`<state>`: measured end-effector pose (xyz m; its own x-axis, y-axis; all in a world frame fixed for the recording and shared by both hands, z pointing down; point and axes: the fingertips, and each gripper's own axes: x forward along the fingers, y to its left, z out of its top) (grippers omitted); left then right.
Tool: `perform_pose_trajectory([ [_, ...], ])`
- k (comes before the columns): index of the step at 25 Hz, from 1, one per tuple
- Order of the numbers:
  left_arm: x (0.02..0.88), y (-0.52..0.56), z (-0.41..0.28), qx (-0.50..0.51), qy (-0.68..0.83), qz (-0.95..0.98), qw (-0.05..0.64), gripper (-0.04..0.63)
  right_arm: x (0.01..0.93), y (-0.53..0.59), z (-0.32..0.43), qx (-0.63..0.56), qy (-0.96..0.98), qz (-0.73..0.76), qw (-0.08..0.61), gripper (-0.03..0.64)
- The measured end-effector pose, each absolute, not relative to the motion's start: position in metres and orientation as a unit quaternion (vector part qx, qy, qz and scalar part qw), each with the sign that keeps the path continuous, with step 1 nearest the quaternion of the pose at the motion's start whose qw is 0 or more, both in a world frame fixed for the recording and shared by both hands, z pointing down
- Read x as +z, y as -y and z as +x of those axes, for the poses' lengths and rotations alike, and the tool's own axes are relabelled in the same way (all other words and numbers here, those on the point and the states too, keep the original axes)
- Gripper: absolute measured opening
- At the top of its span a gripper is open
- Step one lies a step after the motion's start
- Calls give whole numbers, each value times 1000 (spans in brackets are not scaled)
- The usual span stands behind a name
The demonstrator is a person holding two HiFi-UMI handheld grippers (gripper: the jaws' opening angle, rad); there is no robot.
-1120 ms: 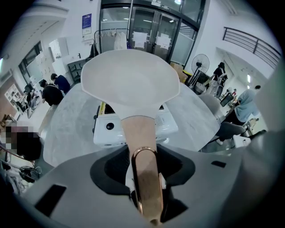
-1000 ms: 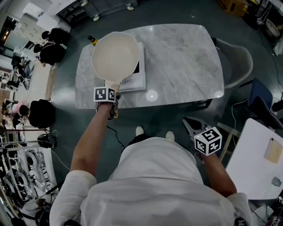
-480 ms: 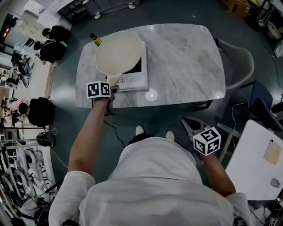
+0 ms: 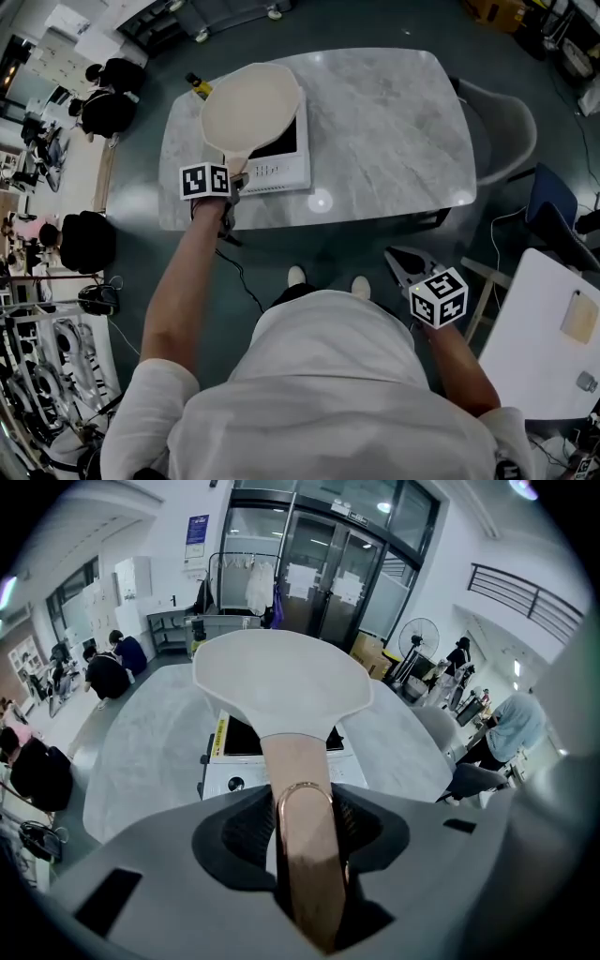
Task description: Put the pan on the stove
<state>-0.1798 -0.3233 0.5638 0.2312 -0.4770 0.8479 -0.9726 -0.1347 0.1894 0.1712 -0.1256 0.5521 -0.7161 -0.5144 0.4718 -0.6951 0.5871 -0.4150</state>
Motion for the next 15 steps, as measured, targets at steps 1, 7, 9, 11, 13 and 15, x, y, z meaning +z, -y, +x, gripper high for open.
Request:
perform_pose_trajectory([
  [1, 564, 323, -180, 321, 532, 682, 386, 175, 553, 125, 172, 297, 877, 345, 153, 8],
  [7, 563, 321, -181, 324, 541, 680, 374, 189, 550, 125, 171, 294, 879, 343, 153, 8],
  [9, 563, 319, -182, 323, 542, 680, 373, 200, 548, 126, 169, 292, 880, 341, 154, 9],
  [11, 561, 317, -183, 320, 544, 680, 373, 212, 546, 126, 168, 289, 882, 339, 154, 8],
  [13, 559, 316, -184, 316, 545, 682, 371, 222, 545, 126, 168, 287, 883, 337, 155, 9],
  [15, 556, 314, -183, 313, 545, 685, 369, 225, 545, 126, 167, 287, 883, 336, 156, 9],
])
